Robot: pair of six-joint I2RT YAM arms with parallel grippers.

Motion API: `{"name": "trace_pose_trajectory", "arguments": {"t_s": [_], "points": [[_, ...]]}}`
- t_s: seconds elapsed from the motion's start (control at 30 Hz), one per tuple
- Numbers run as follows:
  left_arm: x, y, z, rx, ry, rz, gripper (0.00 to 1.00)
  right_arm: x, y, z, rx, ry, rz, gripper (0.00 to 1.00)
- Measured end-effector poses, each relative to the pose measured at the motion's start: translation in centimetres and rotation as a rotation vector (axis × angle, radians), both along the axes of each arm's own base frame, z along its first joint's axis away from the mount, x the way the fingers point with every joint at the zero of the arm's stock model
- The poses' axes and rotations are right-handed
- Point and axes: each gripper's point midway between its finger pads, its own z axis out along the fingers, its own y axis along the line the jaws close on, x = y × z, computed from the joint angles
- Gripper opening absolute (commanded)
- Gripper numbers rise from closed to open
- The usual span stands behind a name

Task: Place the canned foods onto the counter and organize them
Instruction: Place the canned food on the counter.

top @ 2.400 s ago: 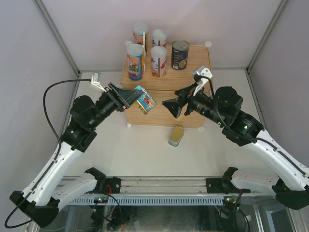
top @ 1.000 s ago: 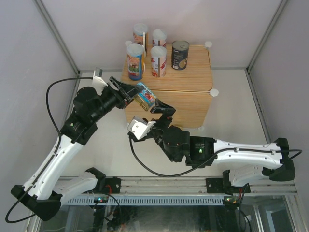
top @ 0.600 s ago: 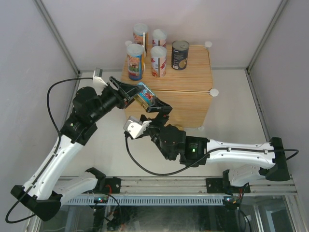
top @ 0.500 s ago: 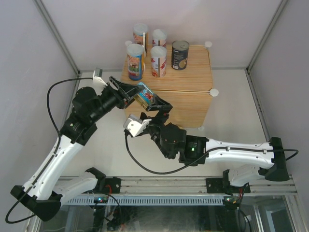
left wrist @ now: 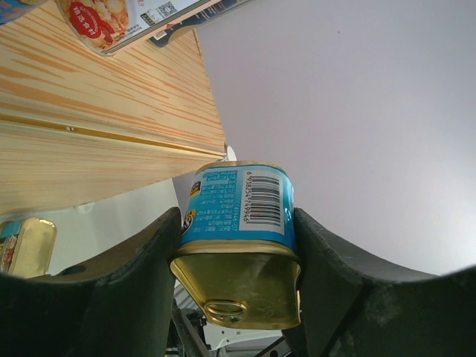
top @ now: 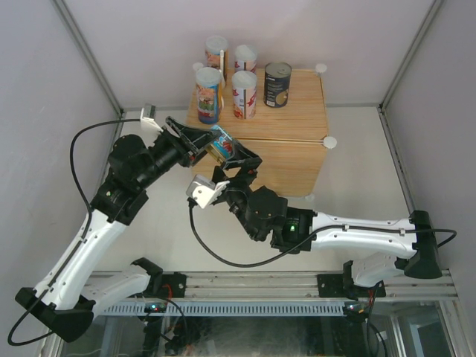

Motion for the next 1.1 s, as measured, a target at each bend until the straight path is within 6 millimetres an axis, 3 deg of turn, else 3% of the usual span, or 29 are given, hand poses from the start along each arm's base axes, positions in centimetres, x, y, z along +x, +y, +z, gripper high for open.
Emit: {"name": "trace_pose_trajectory", "arguments": {"t_s": [0.83, 1.1], "points": [[0.0, -0.1, 0.3, -0.023, 0.009, -0.004, 0.0, 0.8, 0.3, 0.4, -0.03, -0.044, -0.001, 0.73], [0.2, 0.1, 0.2, -0.029, 0.02, 0.006, 0.0, 1.3, 0.3, 0.4, -0.046, -0.055, 0.004, 0.53]]}}
